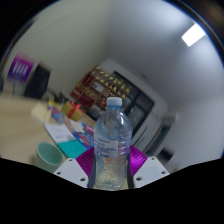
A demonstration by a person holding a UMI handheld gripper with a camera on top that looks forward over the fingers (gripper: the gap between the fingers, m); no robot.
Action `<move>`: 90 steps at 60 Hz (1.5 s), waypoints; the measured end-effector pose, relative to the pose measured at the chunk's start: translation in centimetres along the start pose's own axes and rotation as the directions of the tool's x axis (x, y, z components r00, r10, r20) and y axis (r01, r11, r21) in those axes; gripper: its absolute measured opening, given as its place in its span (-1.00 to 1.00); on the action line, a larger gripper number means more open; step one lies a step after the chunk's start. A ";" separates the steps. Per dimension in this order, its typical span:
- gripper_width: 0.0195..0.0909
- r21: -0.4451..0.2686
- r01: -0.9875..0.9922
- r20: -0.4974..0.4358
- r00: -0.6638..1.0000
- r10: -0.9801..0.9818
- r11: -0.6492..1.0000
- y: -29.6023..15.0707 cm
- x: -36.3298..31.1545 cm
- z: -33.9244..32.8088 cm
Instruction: Pour water
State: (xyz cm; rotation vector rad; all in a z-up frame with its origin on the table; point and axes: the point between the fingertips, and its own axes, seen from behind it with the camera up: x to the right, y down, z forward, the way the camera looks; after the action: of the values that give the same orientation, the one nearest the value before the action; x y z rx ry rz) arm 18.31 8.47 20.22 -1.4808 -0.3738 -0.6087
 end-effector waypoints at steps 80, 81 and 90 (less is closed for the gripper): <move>0.81 -0.197 -0.531 0.108 0.824 0.556 0.824 5.9 -3.3 -18.7; 0.81 -0.195 -0.533 0.108 0.823 0.558 0.823 5.5 -3.2 -19.5; 0.81 -0.162 -0.567 0.106 0.804 0.585 0.808 2.8 -2.5 -24.5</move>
State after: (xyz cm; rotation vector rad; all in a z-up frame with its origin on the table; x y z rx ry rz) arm 14.78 -15.46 14.68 -1.6608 0.0178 -0.0237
